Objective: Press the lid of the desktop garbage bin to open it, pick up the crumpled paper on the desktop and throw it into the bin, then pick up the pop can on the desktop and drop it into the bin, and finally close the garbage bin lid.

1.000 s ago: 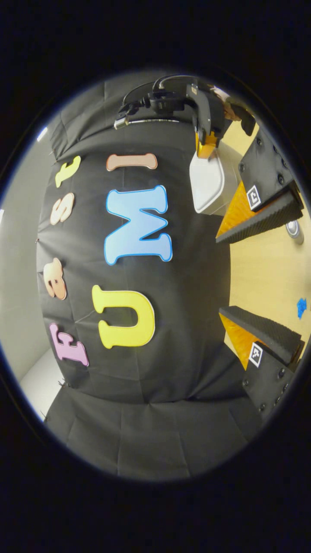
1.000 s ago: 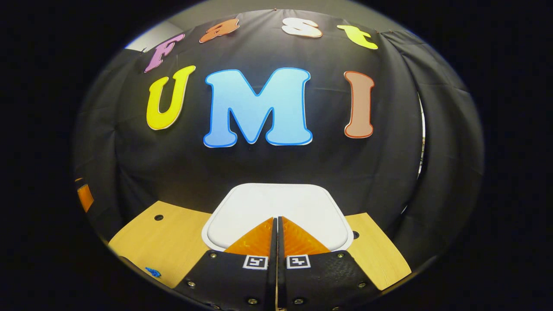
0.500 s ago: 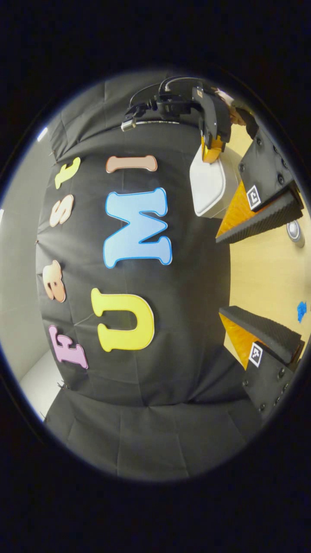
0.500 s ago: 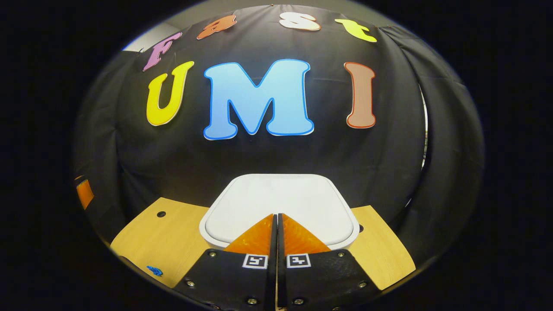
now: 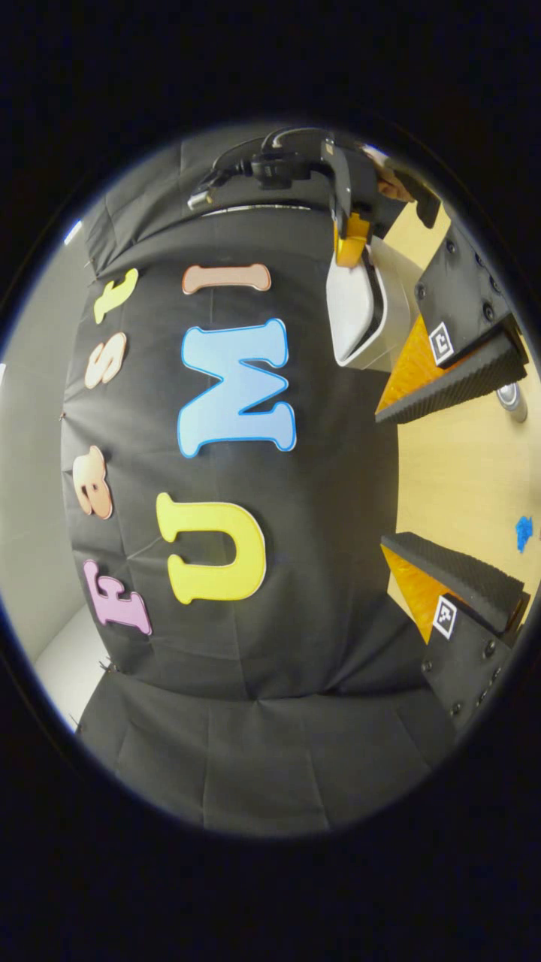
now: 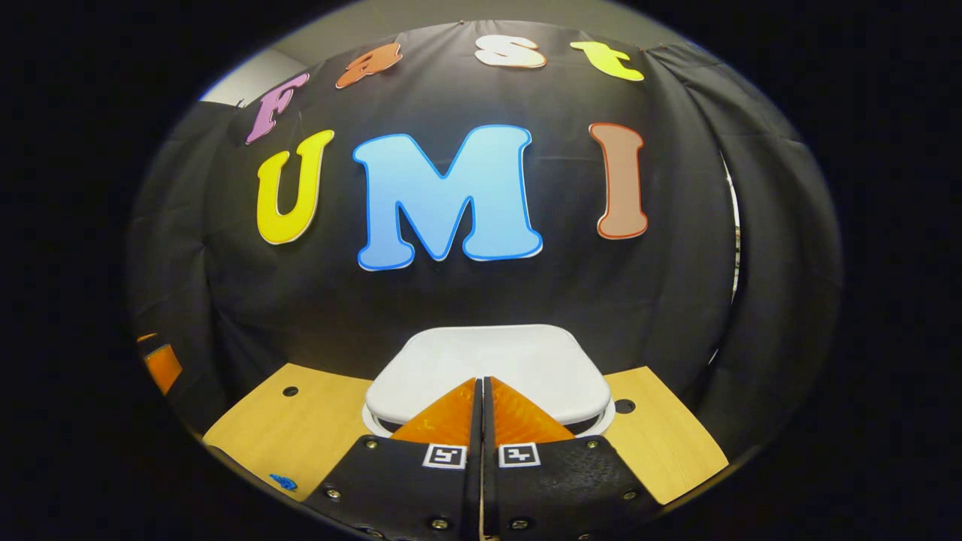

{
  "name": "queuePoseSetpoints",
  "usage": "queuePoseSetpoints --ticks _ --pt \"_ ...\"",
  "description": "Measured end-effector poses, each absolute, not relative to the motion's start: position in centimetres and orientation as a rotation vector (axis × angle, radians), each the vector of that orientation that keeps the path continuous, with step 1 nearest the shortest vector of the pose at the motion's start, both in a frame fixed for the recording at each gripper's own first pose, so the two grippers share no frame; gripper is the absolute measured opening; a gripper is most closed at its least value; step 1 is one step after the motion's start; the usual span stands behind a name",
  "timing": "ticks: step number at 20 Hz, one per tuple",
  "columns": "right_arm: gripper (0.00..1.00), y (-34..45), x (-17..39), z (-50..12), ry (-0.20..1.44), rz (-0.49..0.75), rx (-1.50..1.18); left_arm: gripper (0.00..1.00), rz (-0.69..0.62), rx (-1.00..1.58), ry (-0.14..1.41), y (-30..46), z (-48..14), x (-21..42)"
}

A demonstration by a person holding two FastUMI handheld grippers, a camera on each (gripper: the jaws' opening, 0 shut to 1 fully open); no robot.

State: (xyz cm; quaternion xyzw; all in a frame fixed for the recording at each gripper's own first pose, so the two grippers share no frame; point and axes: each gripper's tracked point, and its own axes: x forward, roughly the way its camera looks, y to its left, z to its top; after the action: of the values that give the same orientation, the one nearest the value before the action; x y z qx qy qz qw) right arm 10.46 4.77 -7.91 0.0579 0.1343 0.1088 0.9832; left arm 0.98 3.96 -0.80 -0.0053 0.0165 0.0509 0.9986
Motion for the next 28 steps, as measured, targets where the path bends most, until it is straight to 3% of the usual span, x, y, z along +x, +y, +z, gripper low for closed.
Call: queuePoseSetpoints --ticks 16,28 --pt "0.01 5.7 8.8 -0.9 0.088 0.224 0.107 0.96 0.118 -0.008 0.045 9.5 -4.6 0.0" --pt "0.02 8.5 6.4 1.8 0.030 0.282 0.085 0.96 0.130 -0.091 0.203 11.7 -16.8 -2.8"
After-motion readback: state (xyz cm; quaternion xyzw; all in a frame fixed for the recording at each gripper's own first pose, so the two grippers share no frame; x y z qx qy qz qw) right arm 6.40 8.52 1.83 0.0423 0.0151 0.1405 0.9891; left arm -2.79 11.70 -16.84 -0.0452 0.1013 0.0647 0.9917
